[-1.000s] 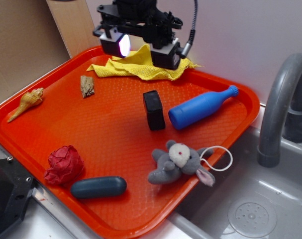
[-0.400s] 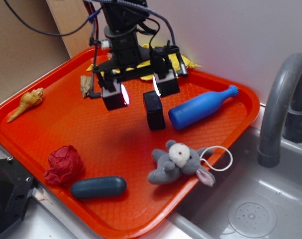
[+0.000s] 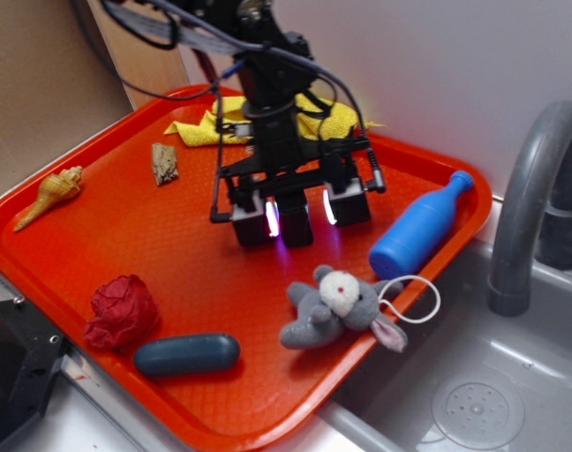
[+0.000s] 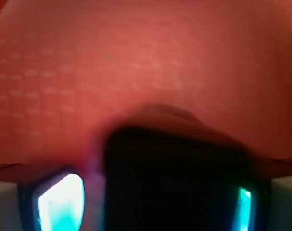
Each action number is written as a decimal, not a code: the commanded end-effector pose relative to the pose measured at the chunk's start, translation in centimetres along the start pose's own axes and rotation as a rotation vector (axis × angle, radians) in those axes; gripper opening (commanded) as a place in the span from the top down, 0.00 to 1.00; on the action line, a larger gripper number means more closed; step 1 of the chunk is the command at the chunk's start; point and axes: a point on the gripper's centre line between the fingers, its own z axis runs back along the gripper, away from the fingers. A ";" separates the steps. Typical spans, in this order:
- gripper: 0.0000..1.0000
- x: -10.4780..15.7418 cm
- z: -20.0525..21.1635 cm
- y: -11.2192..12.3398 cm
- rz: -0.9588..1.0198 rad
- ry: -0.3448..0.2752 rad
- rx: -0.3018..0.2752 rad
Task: Grab the black box.
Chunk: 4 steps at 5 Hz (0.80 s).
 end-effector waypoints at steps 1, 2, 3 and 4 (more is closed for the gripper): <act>1.00 -0.4 5.5 -0.8 -0.231 -0.094 0.015; 1.00 1.2 10.7 1.1 -0.486 -0.194 -0.031; 1.00 3.2 16.2 4.8 -0.742 -0.171 0.038; 1.00 4.3 21.6 8.5 -0.874 -0.159 0.030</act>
